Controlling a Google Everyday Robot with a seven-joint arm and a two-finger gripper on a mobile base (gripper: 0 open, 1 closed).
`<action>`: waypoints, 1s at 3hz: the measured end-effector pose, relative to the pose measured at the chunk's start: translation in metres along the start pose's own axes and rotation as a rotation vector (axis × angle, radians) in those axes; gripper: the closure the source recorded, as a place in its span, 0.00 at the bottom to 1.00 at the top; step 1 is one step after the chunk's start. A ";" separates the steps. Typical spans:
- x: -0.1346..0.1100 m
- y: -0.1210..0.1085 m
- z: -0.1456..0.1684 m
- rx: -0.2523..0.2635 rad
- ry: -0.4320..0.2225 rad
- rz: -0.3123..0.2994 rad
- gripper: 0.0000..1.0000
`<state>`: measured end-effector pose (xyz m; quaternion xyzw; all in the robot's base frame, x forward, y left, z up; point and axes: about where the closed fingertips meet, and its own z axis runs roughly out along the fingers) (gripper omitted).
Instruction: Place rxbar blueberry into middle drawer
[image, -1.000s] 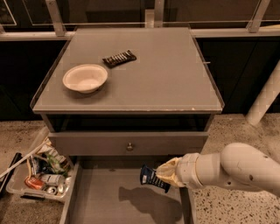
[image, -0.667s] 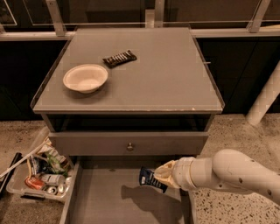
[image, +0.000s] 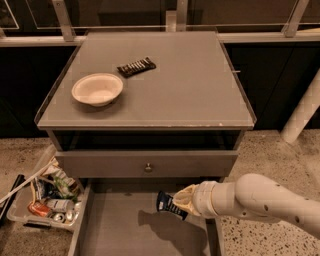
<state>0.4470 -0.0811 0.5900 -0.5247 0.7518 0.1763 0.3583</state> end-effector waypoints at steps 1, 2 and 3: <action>0.019 -0.010 0.033 0.016 -0.012 -0.028 1.00; 0.044 -0.013 0.069 0.000 -0.036 -0.056 1.00; 0.071 -0.011 0.100 -0.030 -0.044 -0.085 1.00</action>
Offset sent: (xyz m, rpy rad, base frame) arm 0.0419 0.0145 -0.1310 0.0353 -0.0681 0.0798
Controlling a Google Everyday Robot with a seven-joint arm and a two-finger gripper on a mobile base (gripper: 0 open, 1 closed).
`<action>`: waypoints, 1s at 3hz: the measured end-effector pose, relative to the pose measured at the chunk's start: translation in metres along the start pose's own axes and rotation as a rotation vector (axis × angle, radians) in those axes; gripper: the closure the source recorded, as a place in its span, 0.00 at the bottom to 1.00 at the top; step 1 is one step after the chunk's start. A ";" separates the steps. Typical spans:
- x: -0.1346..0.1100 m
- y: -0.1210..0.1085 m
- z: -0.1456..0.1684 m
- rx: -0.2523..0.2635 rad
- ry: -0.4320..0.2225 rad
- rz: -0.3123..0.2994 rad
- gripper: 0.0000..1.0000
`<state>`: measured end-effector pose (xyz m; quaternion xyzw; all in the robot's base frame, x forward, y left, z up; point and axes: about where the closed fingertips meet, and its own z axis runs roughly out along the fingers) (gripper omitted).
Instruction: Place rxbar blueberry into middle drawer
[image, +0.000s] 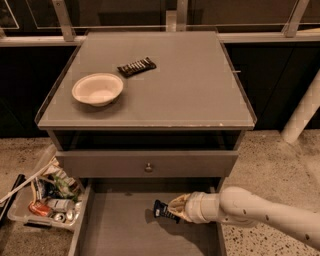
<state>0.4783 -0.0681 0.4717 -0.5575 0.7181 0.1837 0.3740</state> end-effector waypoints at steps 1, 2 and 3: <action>0.025 0.013 0.025 -0.044 0.012 -0.020 1.00; 0.041 0.022 0.044 -0.073 0.025 -0.039 1.00; 0.046 0.030 0.057 -0.091 0.035 -0.058 1.00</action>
Offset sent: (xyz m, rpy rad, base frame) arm -0.0130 0.0143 -0.0913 -0.0502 0.0389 0.1084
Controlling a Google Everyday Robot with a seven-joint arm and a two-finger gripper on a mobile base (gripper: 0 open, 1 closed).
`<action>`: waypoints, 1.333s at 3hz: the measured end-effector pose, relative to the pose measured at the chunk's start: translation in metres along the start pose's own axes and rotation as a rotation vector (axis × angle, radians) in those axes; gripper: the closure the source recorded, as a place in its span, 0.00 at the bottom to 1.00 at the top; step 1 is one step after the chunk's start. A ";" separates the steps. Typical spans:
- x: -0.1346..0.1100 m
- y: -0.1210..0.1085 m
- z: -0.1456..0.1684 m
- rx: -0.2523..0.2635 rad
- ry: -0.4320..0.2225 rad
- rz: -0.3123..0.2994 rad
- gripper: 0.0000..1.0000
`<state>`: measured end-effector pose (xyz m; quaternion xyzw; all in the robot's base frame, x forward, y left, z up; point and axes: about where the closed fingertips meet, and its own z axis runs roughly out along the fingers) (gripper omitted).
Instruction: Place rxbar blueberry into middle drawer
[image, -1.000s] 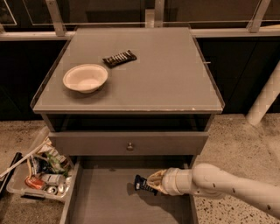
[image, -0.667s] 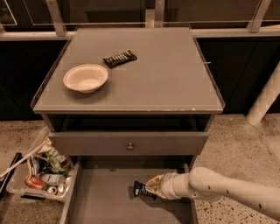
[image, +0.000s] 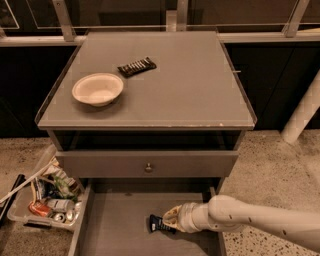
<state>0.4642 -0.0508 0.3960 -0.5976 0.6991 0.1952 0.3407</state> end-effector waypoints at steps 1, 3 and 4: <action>0.000 0.000 0.000 0.000 0.000 0.000 0.81; 0.000 0.000 0.000 0.000 0.000 0.000 0.35; 0.000 0.000 0.000 0.000 0.000 0.000 0.12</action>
Offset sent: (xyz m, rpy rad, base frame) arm 0.0000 0.0002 -0.0001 0.0000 0.0000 0.0003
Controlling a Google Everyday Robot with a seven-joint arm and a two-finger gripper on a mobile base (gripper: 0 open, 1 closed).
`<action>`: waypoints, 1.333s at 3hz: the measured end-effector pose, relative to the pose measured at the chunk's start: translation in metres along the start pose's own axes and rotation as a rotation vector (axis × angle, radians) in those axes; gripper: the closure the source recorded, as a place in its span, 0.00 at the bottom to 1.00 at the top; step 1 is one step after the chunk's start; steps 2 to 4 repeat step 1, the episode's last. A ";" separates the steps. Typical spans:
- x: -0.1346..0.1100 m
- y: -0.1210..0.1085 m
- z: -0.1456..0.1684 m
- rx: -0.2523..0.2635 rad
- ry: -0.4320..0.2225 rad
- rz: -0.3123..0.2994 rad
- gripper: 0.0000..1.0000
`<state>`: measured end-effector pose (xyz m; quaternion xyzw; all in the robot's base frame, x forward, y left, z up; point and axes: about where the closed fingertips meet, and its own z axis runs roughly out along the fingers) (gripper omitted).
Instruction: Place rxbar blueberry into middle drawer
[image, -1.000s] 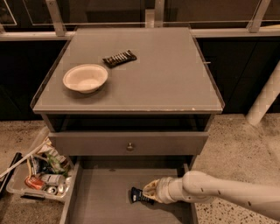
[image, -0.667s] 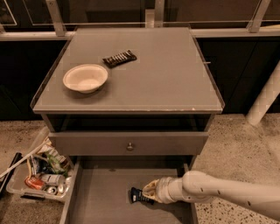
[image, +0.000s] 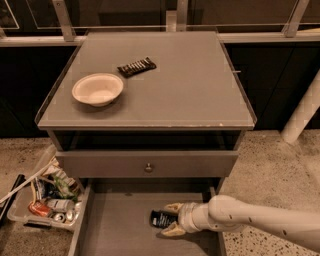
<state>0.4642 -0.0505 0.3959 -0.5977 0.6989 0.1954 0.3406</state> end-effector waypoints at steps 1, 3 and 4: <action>0.000 0.000 0.000 0.000 0.000 0.000 0.00; 0.000 0.000 0.000 0.000 0.000 0.000 0.00; 0.000 0.000 0.000 0.000 0.000 0.000 0.00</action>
Offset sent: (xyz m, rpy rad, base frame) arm 0.0000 0.0000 0.0000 0.0000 0.0000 0.0000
